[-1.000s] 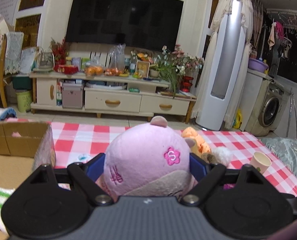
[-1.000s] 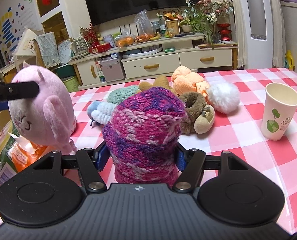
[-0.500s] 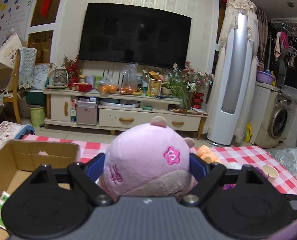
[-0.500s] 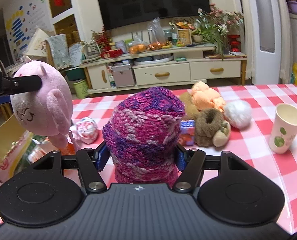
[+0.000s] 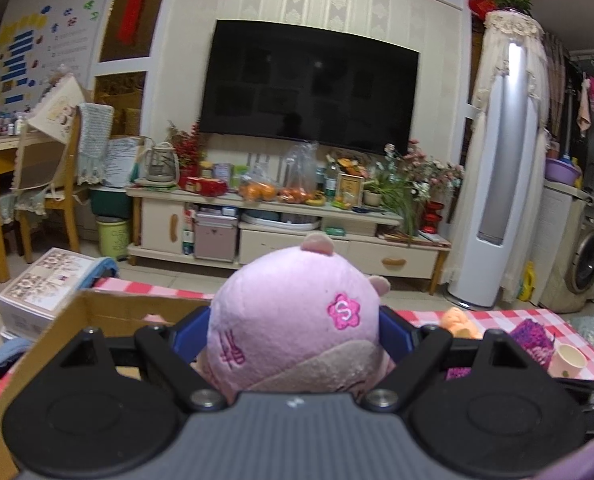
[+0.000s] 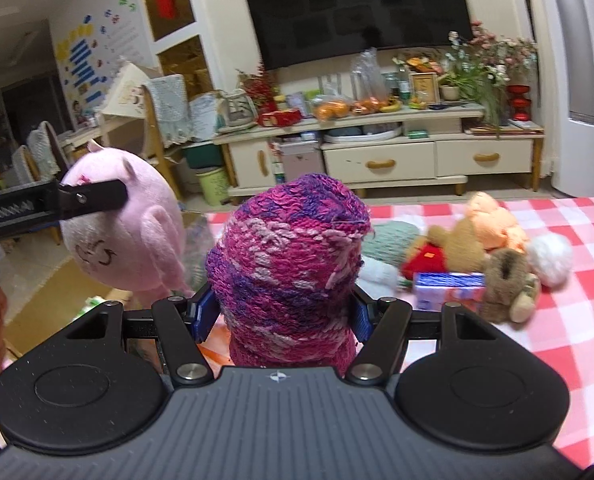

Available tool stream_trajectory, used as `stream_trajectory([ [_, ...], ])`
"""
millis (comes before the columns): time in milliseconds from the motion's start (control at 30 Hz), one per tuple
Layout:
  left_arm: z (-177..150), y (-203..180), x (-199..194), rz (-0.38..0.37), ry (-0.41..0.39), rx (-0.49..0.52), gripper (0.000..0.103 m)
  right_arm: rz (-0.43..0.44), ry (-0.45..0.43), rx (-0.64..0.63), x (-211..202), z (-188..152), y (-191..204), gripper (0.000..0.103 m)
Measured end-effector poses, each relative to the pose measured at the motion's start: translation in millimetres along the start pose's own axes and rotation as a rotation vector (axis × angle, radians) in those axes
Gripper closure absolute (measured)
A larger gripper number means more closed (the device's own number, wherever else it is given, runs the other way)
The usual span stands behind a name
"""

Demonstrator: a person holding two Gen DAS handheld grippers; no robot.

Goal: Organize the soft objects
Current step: 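Lift the plush with the left tool into the box while the right tool drops the hat there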

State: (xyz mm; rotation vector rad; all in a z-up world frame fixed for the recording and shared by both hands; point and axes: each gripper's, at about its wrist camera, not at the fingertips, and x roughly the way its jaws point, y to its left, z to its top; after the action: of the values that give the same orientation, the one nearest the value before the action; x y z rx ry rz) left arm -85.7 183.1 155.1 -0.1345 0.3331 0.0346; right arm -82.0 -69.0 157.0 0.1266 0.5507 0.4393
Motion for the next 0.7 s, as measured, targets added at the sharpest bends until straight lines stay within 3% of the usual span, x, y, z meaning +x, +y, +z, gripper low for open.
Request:
stream_trajectory([
  [700, 10, 89, 1, 0.227, 0.010, -0.138, 0.016, 0.322, 0.015, -0.116, 20, 19, 51, 0.023],
])
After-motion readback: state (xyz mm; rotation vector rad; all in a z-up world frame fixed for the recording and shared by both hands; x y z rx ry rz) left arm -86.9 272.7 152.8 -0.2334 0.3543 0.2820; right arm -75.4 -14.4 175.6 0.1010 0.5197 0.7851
